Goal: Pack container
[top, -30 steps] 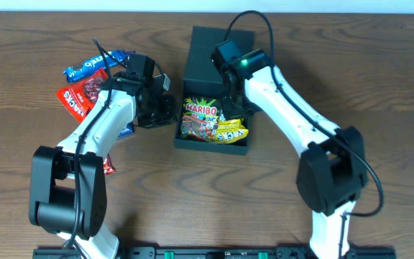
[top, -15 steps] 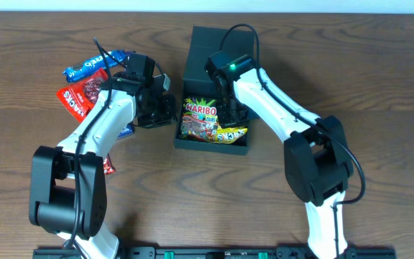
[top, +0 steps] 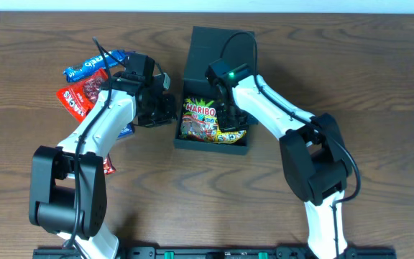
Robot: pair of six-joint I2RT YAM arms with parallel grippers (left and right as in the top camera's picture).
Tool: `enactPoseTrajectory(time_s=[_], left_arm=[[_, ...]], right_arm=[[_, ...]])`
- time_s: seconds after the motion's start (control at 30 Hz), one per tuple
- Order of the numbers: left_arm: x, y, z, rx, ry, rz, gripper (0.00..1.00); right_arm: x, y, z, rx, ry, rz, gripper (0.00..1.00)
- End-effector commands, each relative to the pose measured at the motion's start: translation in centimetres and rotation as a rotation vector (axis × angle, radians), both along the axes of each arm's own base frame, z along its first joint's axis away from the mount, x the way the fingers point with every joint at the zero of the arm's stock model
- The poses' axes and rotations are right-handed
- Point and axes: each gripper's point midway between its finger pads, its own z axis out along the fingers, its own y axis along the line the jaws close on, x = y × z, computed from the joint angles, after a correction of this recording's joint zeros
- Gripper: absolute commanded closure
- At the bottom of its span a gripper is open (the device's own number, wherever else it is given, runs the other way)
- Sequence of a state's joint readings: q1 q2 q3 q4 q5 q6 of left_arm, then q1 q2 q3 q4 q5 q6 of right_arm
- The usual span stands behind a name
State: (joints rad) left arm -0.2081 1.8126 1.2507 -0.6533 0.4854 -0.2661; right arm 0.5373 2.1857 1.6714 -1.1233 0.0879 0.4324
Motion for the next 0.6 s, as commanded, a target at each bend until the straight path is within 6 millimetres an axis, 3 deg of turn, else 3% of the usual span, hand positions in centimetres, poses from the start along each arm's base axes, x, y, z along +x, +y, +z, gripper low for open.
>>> enactPoseTrajectory(time_s=[0.0, 0.13, 0.3, 0.4, 0.47, 0.57], left_arm=[[0.0, 0.1, -0.1, 0.014, 0.001, 0.01, 0.94], [0.1, 0.1, 0.0, 0.014, -0.001, 0.01, 0.94], [0.1, 0.1, 0.0, 0.014, -0.001, 0.01, 0.94], [0.1, 0.1, 0.0, 0.014, -0.001, 0.01, 0.94], [0.1, 0.1, 0.0, 0.014, -0.001, 0.01, 0.94], [0.0, 0.1, 0.0, 0.014, 0.0, 0.011, 0.94]], right_arm=[[-0.6, 0.0, -1.5, -0.031, 0.026, -0.002, 0.99], [0.0, 0.4, 1.1, -0.014, -0.003, 0.0, 0.99], [1.4, 0.9, 7.0, 0.04, -0.128, 0.006, 0.98], [2.5, 0.1, 10.1, 0.024, -0.241, 0.001, 0.98], [3.4, -0.6, 10.8, -0.006, -0.296, -0.006, 0.99], [4.1, -0.7, 9.6, -0.015, -0.293, -0.005, 0.99]])
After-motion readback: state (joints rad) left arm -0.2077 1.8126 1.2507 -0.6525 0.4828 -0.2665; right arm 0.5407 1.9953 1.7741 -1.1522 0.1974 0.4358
